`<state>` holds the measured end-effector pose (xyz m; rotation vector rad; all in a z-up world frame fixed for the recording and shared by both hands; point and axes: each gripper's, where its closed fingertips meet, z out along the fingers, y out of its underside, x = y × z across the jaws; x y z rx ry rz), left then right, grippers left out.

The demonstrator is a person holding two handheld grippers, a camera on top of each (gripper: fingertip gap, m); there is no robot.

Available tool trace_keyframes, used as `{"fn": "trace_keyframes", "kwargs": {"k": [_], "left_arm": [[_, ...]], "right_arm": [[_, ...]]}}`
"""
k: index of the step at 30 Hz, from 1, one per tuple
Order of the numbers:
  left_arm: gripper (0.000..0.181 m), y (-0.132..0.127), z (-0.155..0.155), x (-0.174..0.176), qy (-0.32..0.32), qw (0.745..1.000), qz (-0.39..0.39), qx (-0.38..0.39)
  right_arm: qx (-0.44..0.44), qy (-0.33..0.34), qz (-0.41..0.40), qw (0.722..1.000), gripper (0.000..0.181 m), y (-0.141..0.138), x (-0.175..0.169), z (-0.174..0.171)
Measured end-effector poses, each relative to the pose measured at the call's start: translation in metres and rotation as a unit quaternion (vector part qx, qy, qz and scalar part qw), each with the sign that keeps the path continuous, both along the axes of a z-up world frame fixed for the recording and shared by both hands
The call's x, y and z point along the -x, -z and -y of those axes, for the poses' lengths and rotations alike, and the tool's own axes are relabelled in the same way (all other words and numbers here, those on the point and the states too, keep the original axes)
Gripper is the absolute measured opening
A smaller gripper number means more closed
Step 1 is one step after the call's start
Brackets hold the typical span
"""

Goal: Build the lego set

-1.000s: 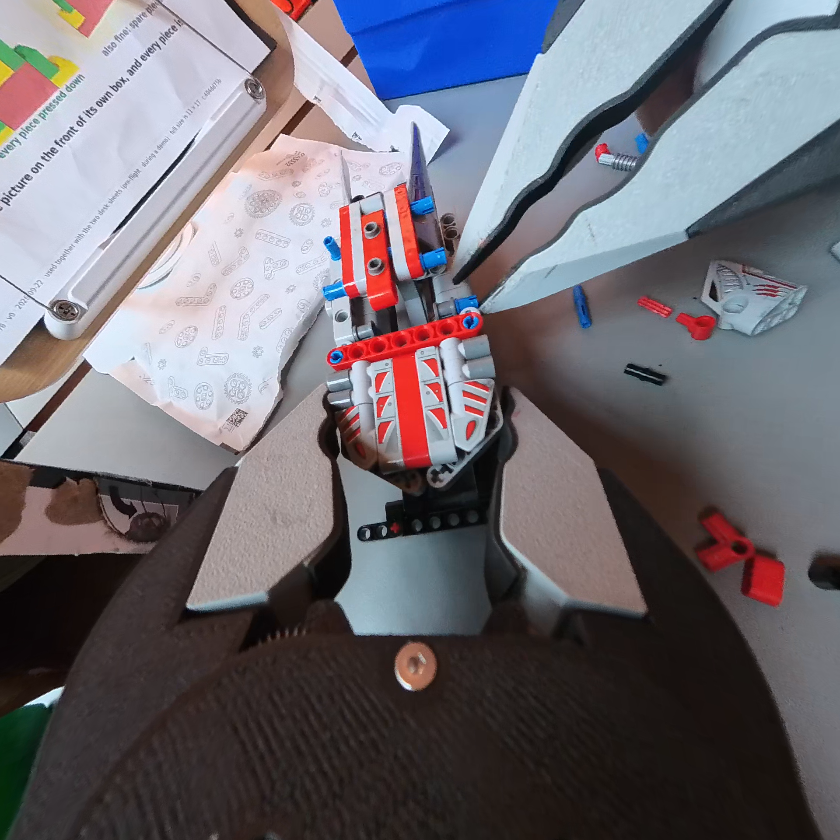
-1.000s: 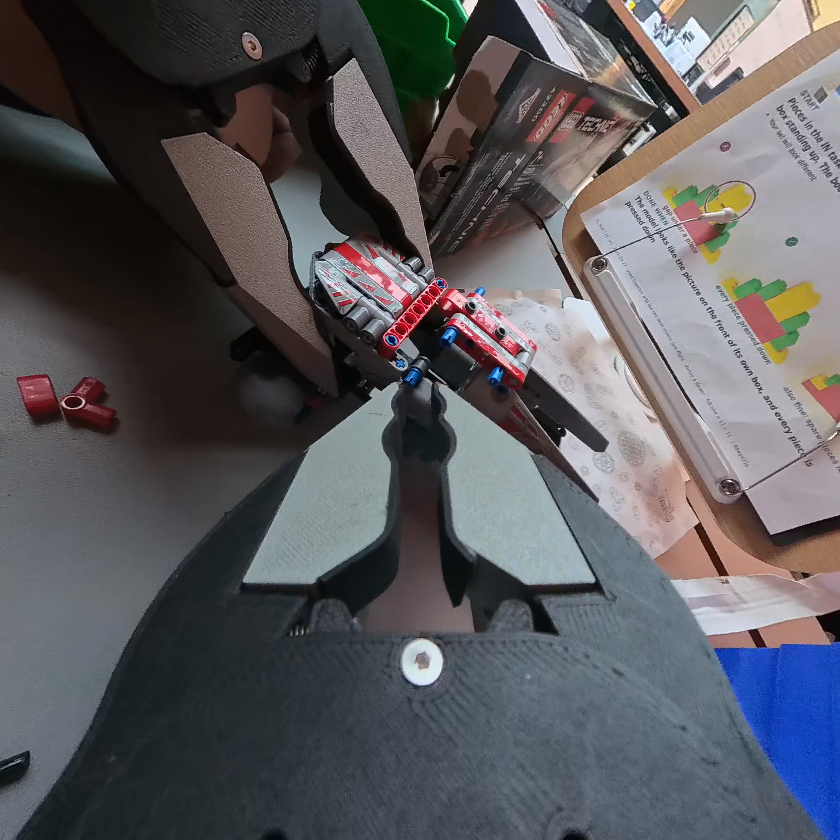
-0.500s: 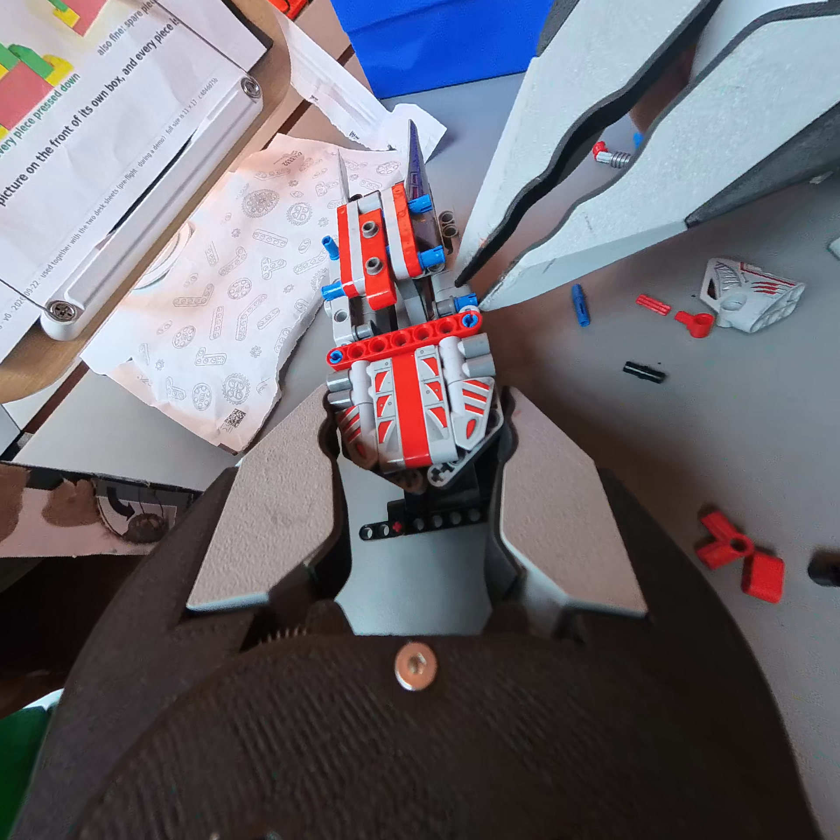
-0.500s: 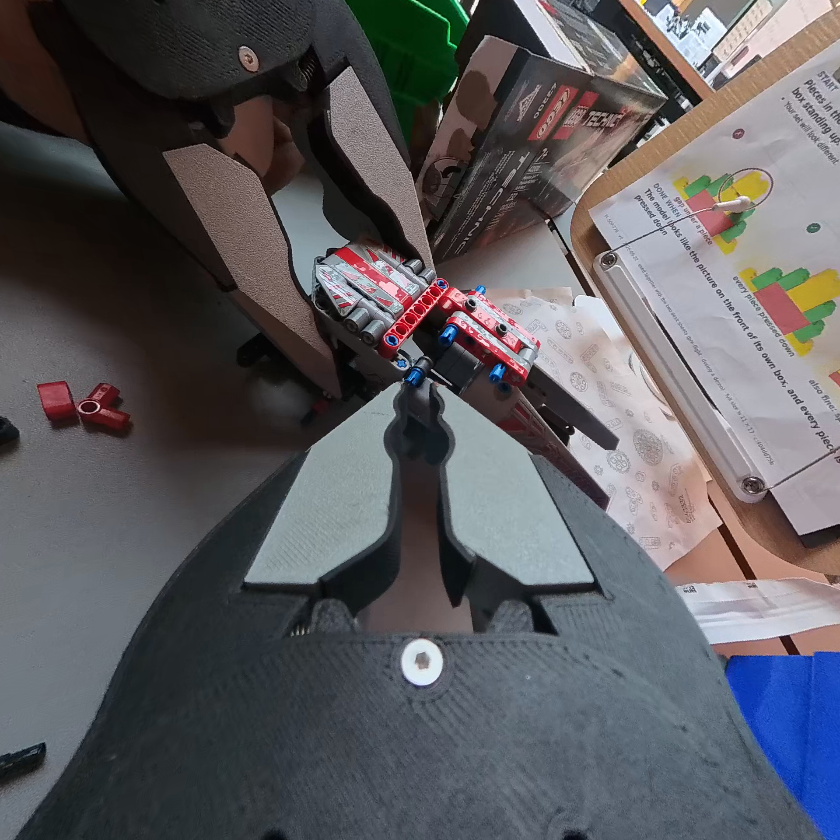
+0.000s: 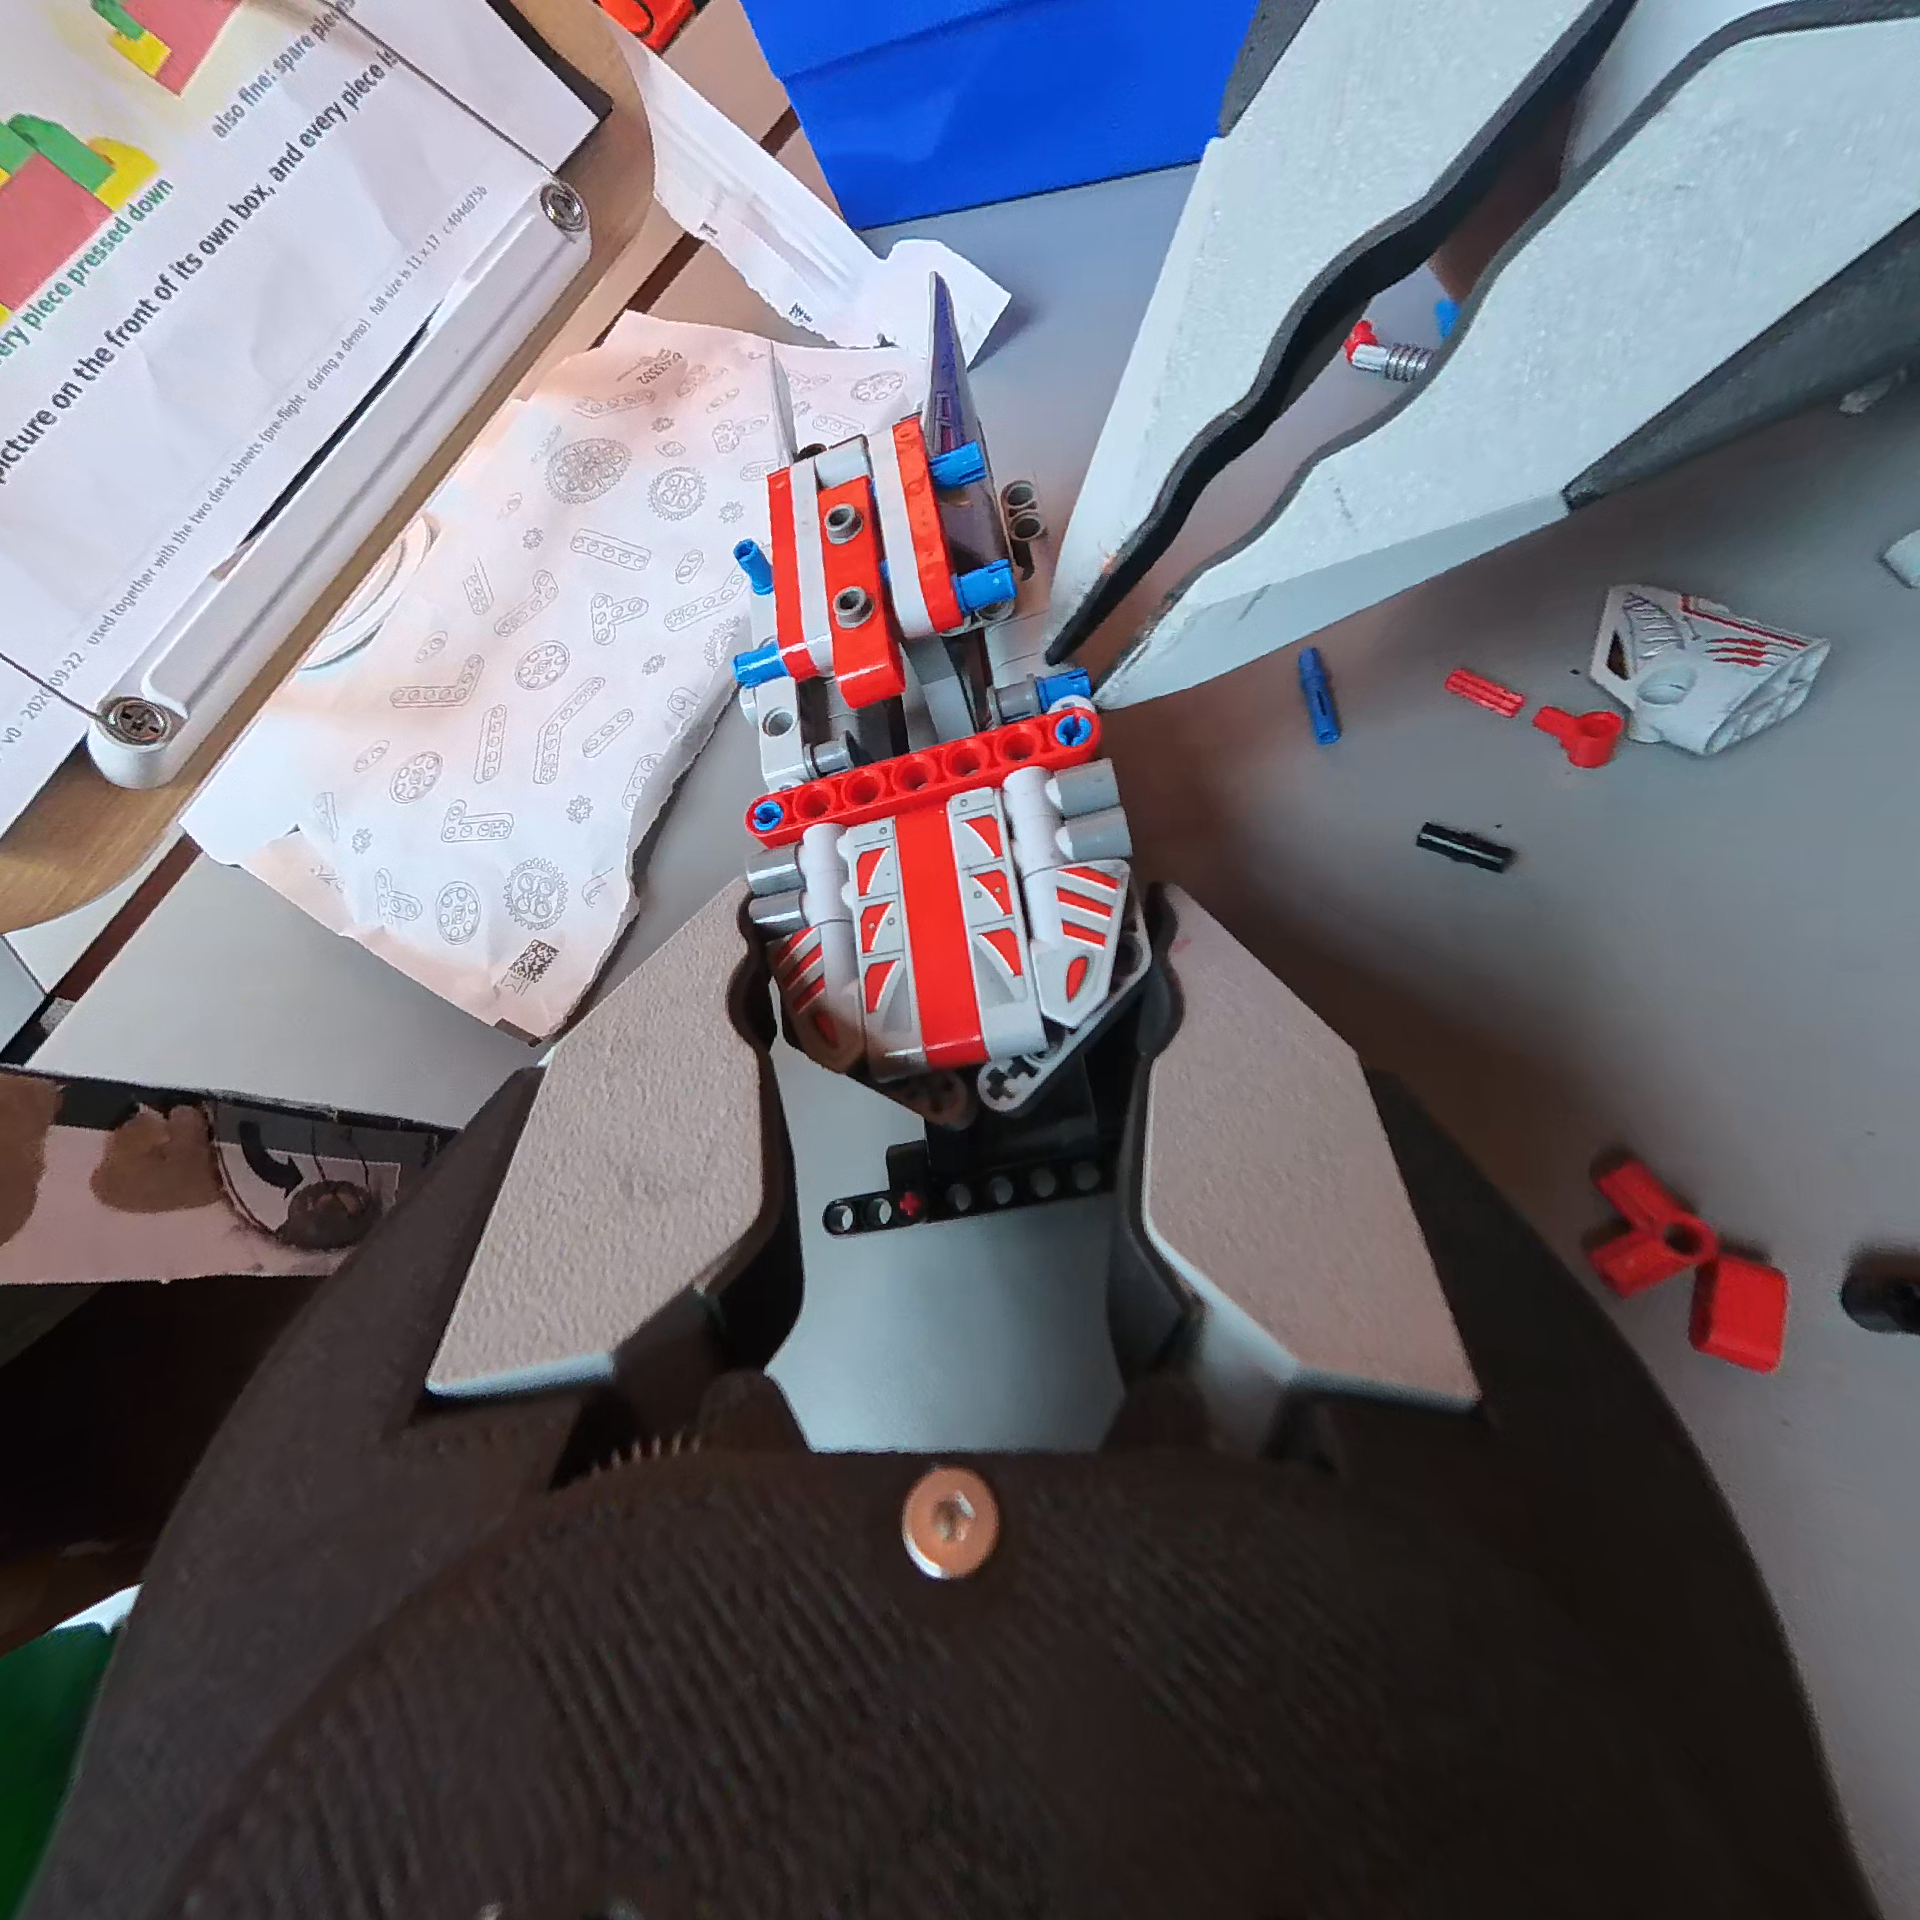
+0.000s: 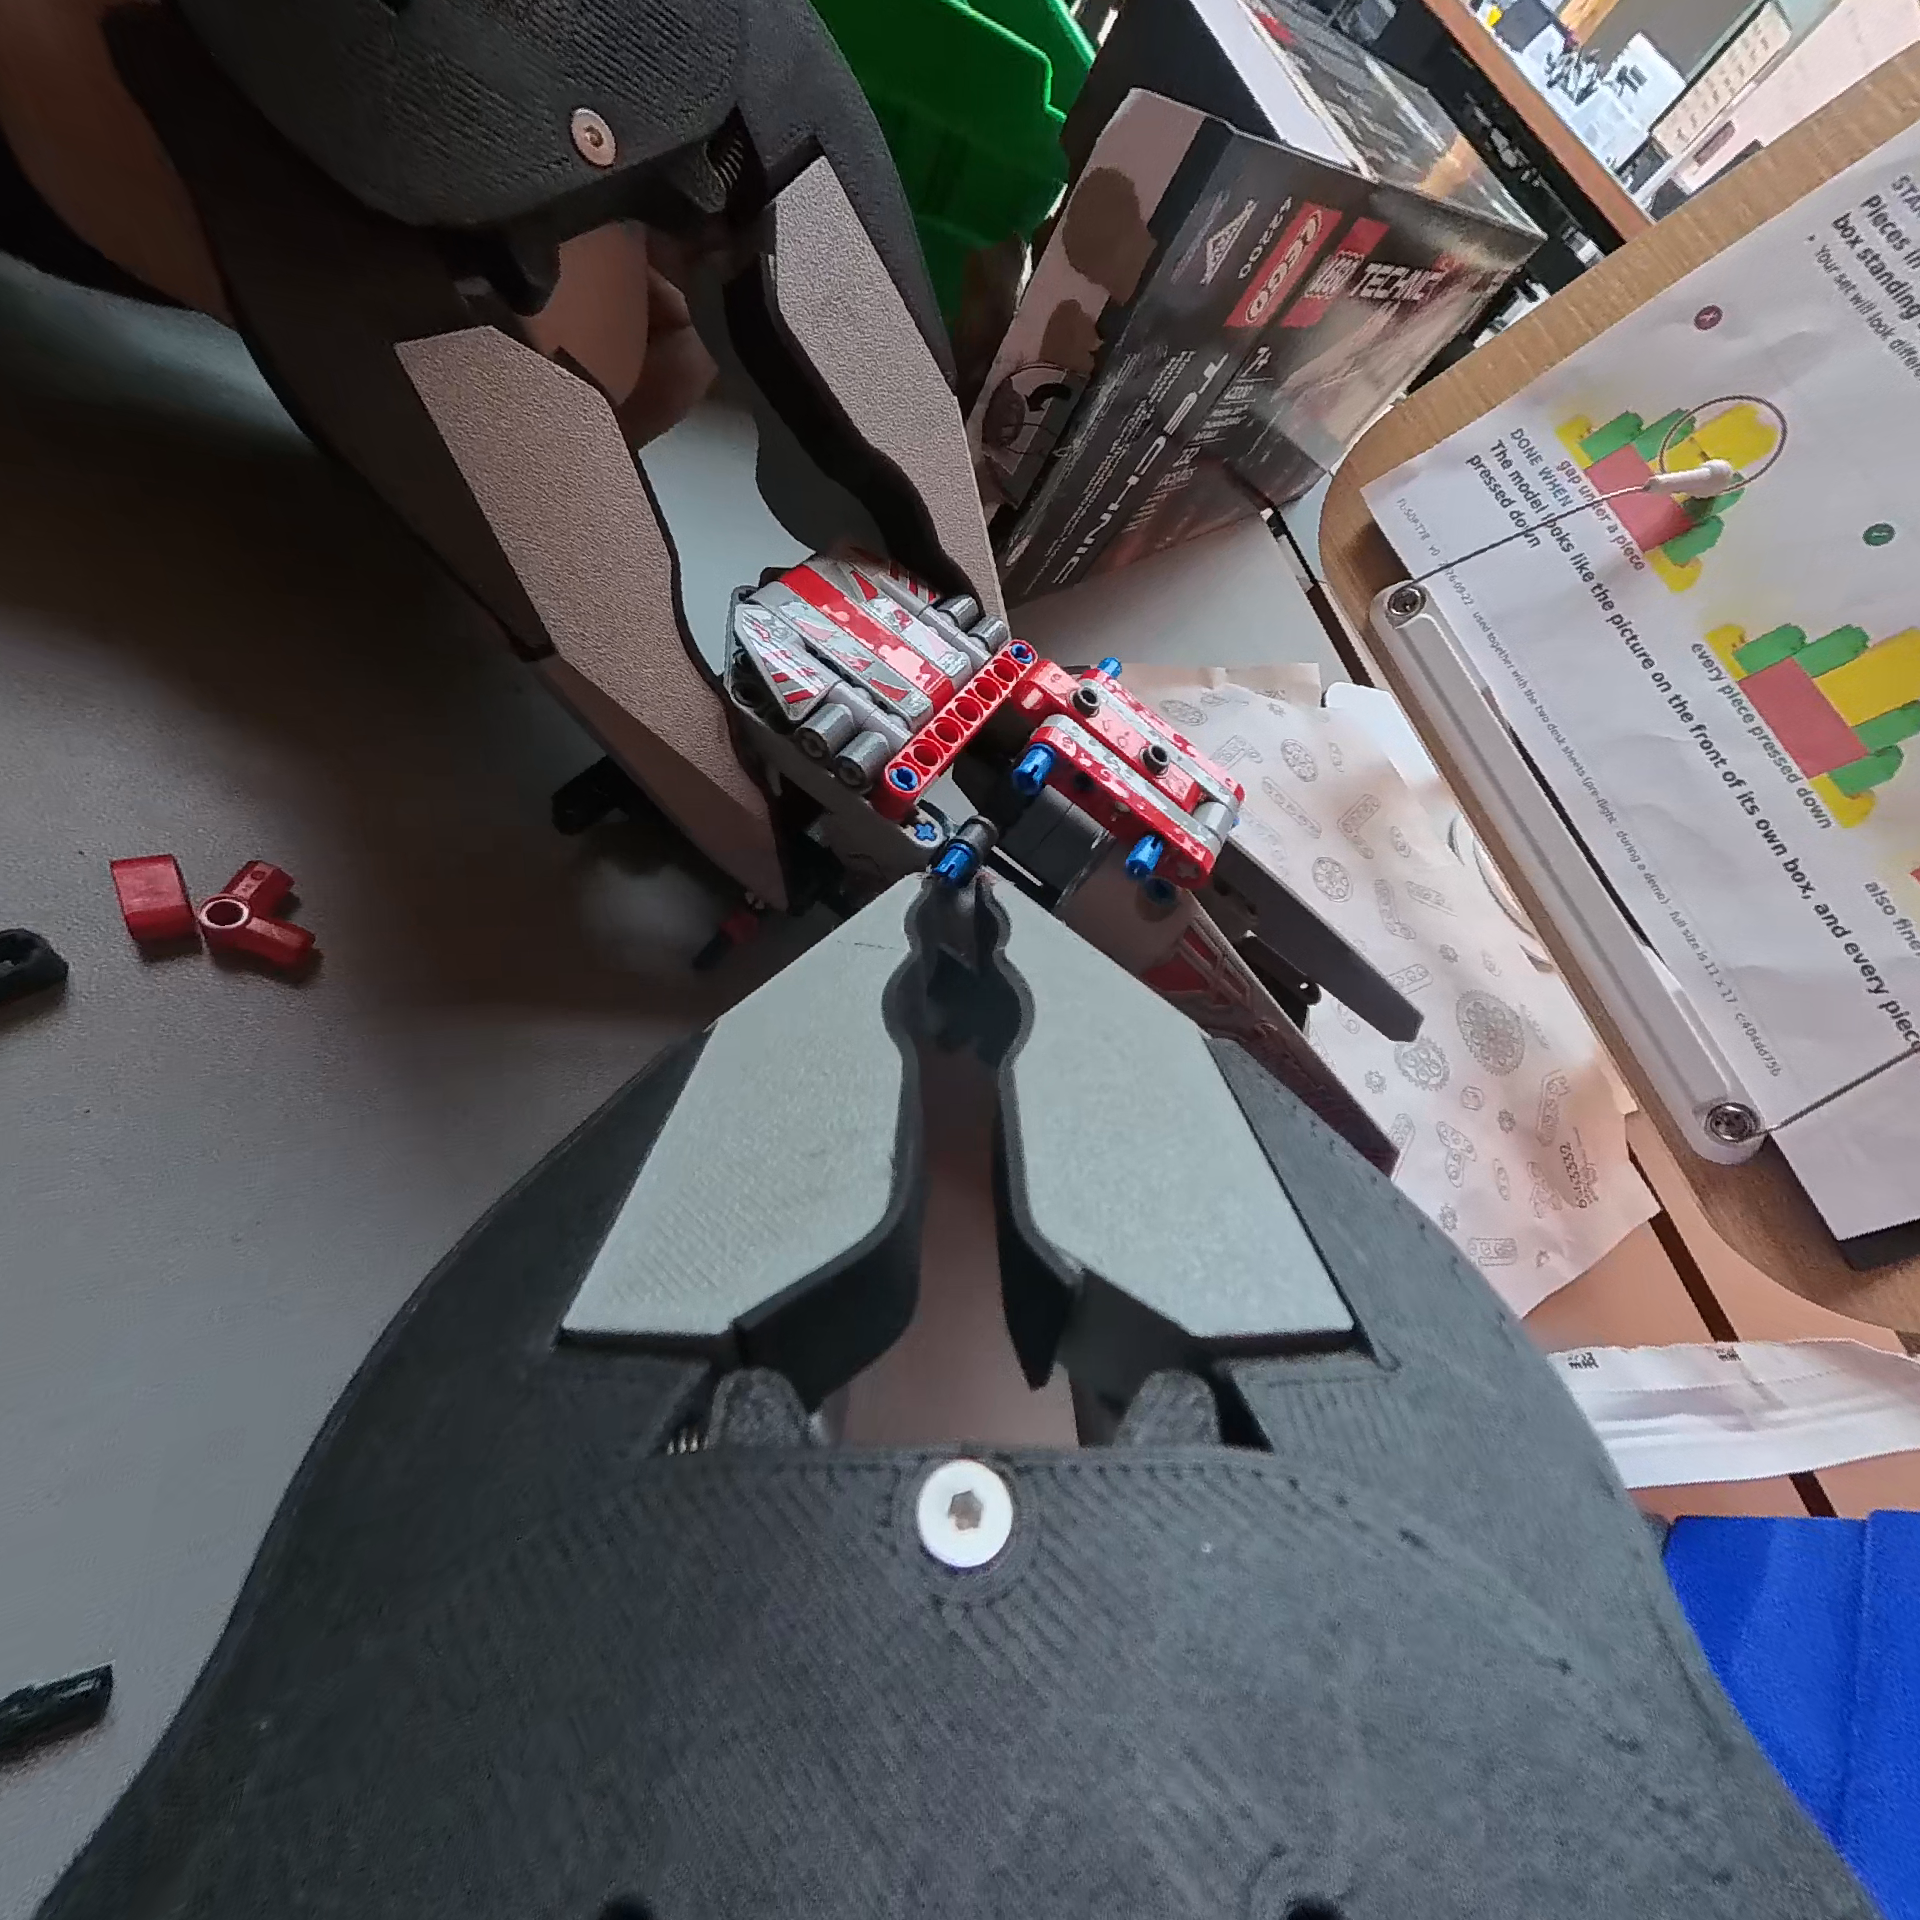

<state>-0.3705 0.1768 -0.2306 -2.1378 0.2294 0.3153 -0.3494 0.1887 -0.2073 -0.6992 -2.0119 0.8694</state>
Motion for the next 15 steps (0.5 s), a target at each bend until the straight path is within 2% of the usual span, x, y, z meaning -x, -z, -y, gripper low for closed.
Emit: {"fn": "trace_keyframes", "kwargs": {"k": [15], "left_arm": [[0.069,-0.0005,-0.0002,-0.0006,0.005,1.0,-0.002,-0.002]], "right_arm": [[0.006,-0.004,-0.007,1.0,0.006,-0.0029,-0.0005,0.001]]}}
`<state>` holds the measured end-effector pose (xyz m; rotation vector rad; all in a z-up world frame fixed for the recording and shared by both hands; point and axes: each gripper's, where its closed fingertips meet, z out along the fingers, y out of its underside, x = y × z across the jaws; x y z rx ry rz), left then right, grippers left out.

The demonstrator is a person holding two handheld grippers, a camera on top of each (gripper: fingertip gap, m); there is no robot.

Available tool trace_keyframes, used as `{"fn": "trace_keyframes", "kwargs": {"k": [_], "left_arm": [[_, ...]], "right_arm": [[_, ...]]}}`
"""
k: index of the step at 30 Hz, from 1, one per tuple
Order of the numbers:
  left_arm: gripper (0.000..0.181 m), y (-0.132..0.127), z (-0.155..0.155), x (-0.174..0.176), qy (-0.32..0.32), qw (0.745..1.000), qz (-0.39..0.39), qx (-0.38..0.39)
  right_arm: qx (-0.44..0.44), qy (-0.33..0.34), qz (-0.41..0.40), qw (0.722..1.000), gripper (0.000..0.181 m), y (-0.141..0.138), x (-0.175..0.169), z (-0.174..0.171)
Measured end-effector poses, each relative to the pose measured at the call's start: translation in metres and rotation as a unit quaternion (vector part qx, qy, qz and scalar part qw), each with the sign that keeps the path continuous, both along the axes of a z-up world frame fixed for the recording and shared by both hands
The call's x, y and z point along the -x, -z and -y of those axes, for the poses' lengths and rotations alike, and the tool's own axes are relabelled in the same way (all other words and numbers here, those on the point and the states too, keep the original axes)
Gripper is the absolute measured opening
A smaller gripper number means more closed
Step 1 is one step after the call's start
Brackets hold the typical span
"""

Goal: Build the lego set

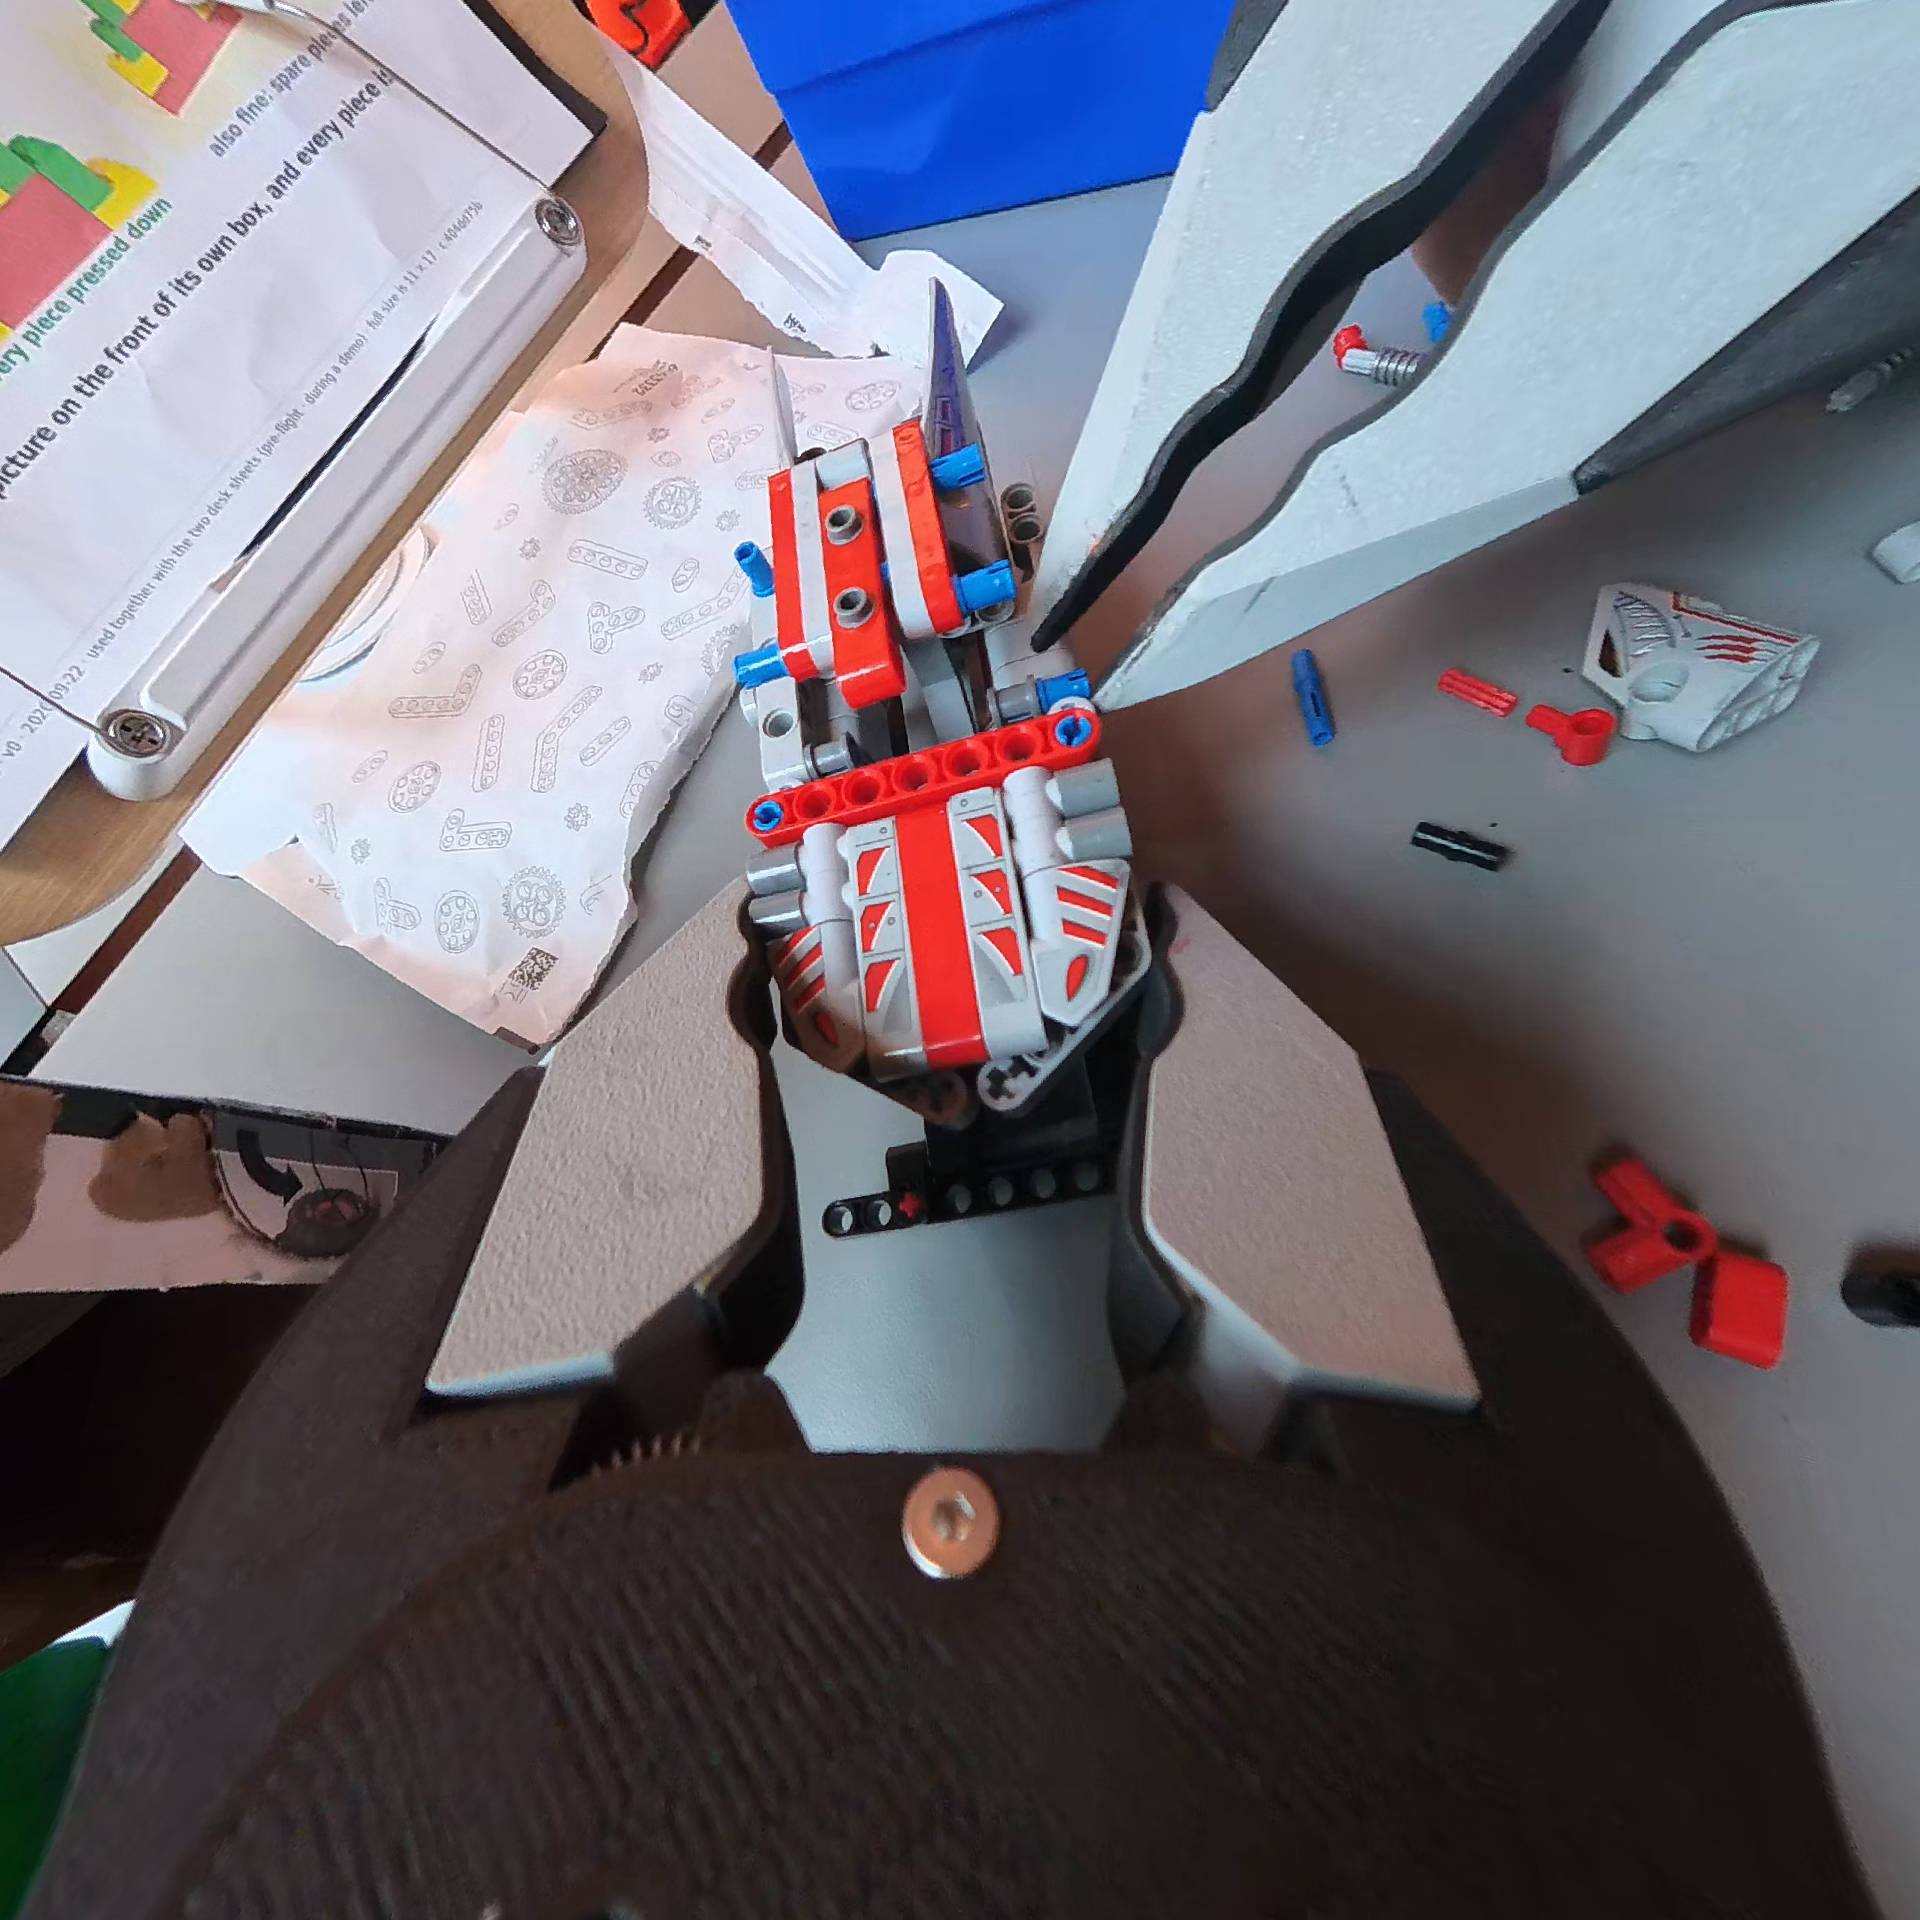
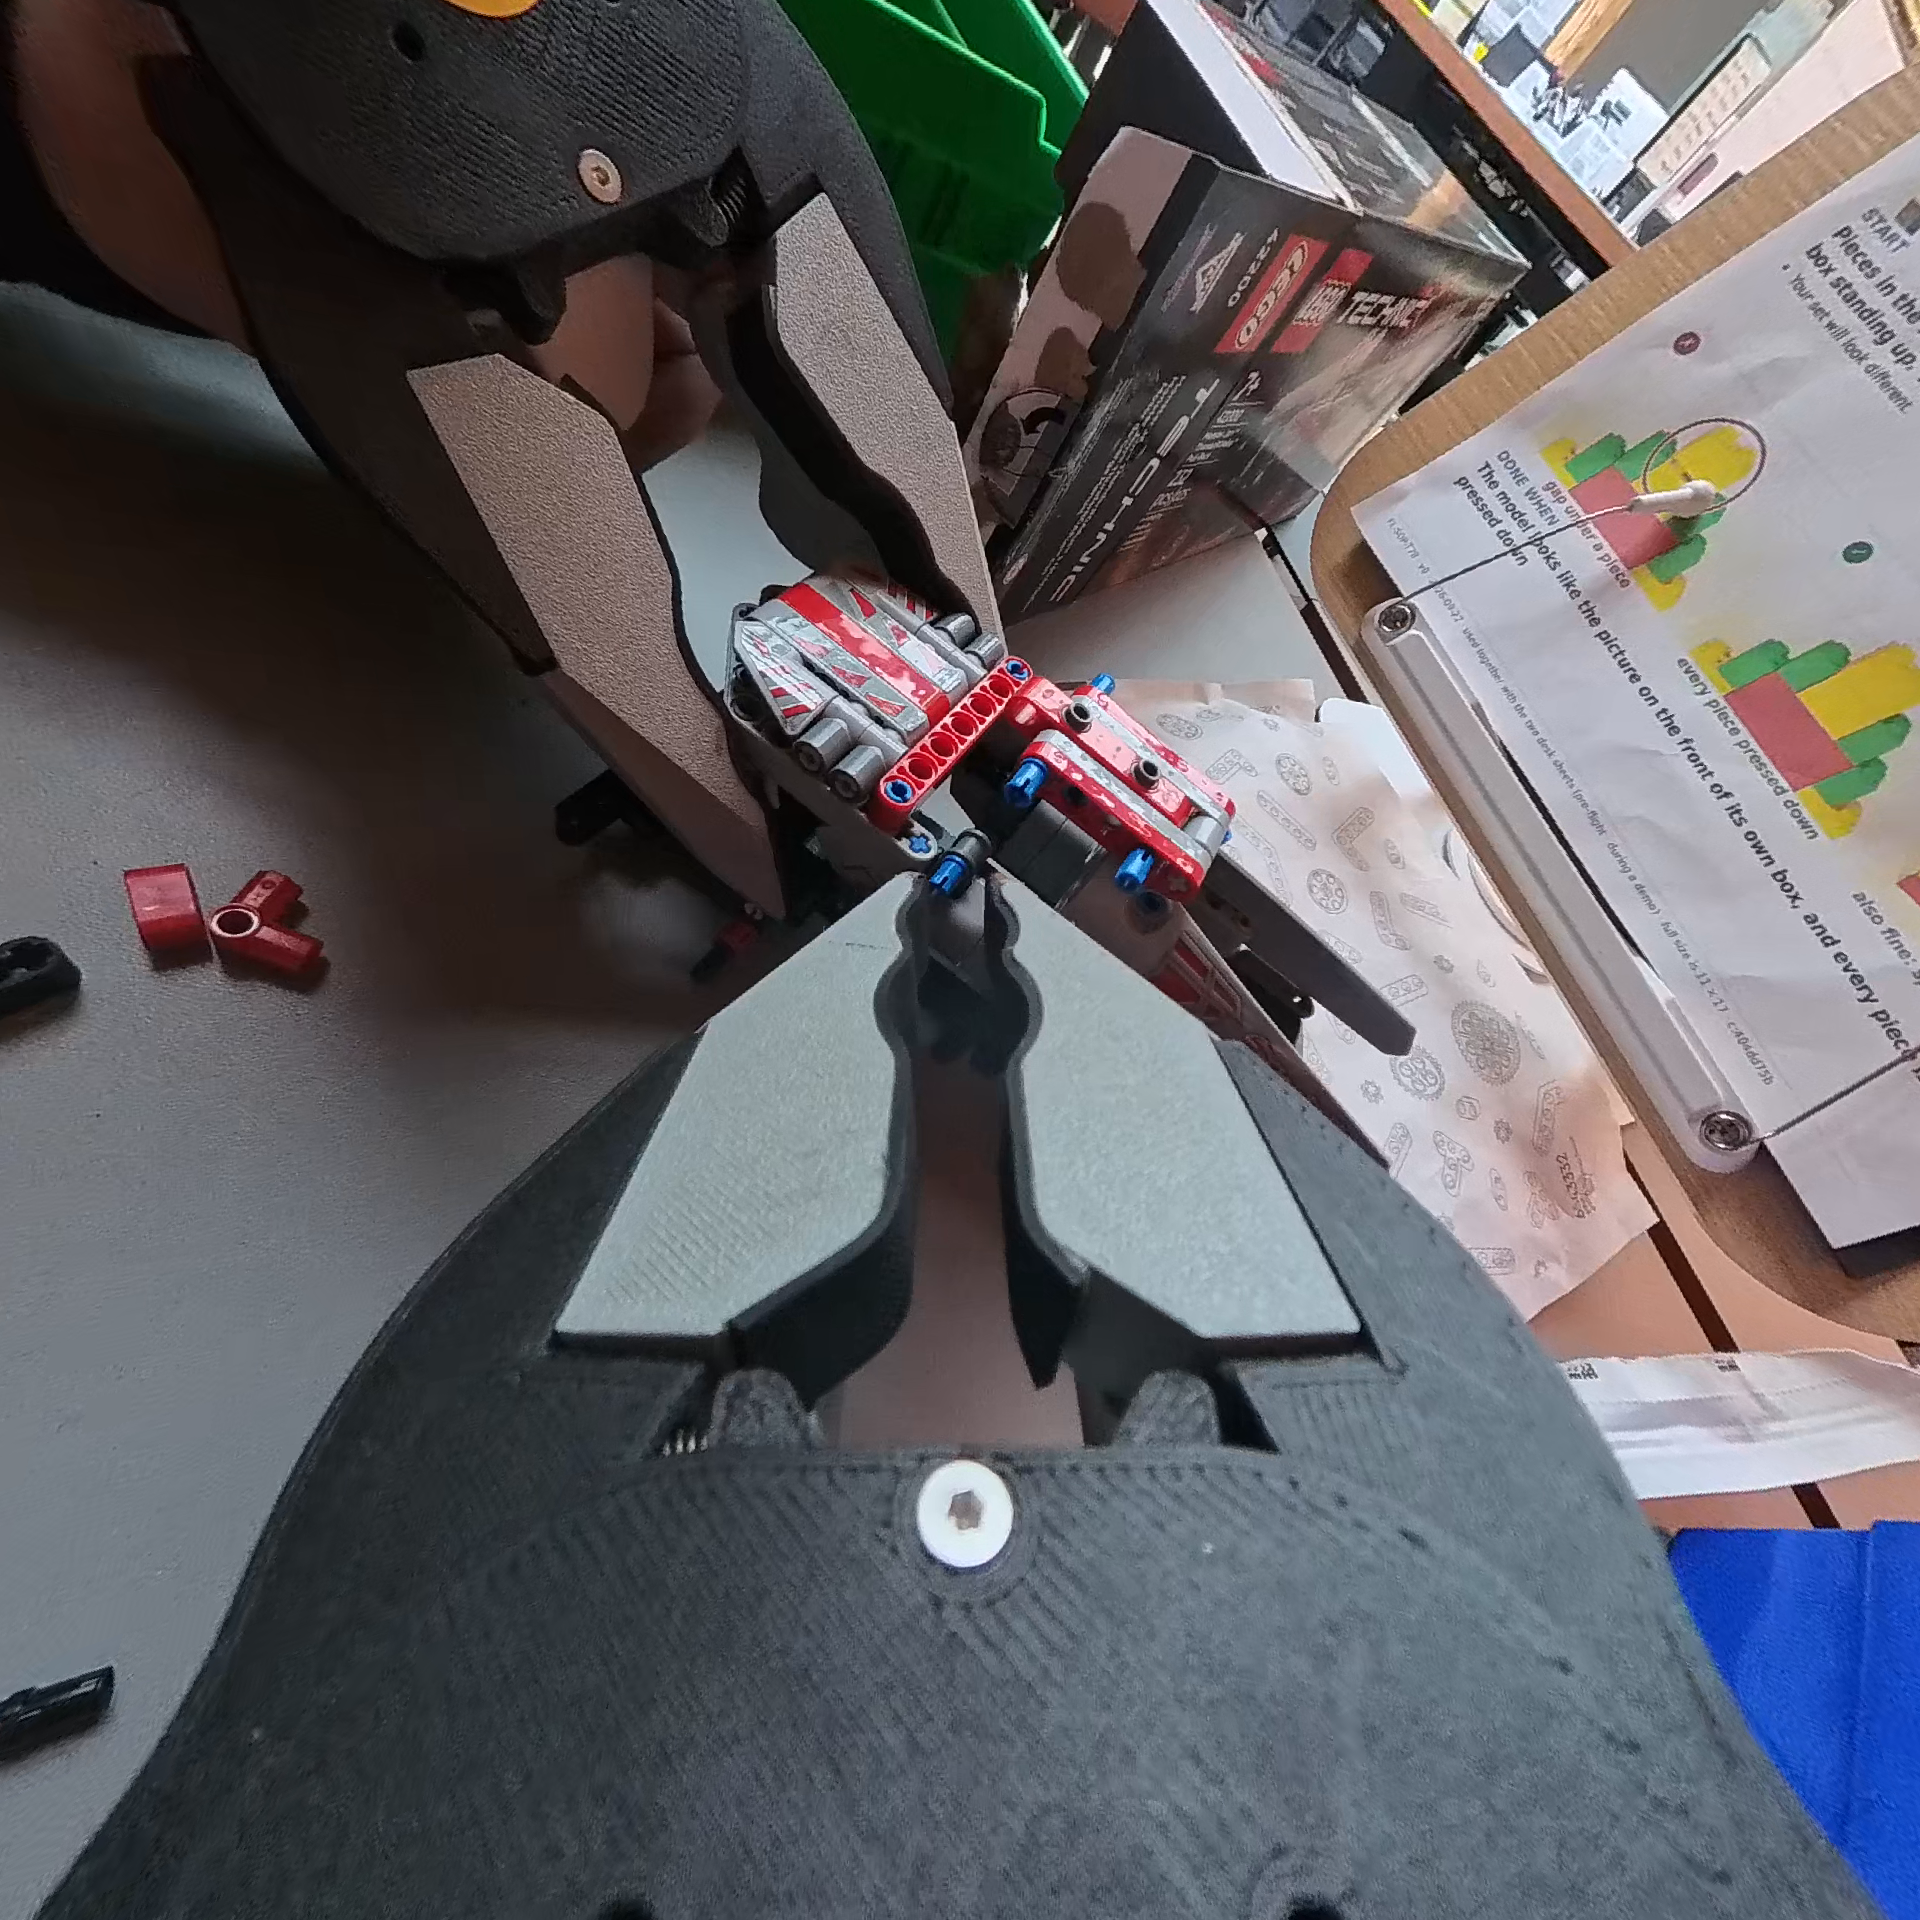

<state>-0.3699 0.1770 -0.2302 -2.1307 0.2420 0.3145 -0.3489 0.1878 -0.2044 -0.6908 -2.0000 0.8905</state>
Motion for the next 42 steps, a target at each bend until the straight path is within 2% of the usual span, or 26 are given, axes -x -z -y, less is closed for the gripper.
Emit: {"fn": "trace_keyframes", "kwargs": {"k": [12,24,26,29,33,38,42], "left_arm": [[0.069,0.0,0.0,0.0,0.0,1.0,0.004,0.001],[0.068,0.001,0.002,0.004,-0.007,1.0,0.016,0.009],[0.068,0.001,0.005,0.014,-0.029,0.999,0.018,0.009],[0.068,-0.004,0.018,0.047,-0.086,0.996,-0.008,0.002],[0.068,-0.003,0.018,0.042,-0.056,0.997,0.045,-0.017],[0.068,-0.004,0.012,0.031,-0.046,0.999,-0.019,-0.003],[0.068,-0.003,0.007,0.021,-0.029,0.999,-0.017,-0.005]], "right_arm": [[0.026,-0.01,0.01,1.0,0.003,0.002,-0.001,0.002],[-0.032,0.013,0.002,0.999,0.0,0.002,0.001,0.001],[-0.033,0.014,0.01,0.999,0.0,0.002,-0.001,0.001],[-0.024,-0.002,0.026,0.999,0.0,0.004,-0.005,0.004],[0.037,0.001,0.059,0.998,0.0,0.011,-0.002,0.008],[0.12,0.016,0.069,0.99,0.0,0.002,0.002,-0.001],[0.174,0.016,0.083,0.981,0.001,0.0,0.004,-0.006]]}}
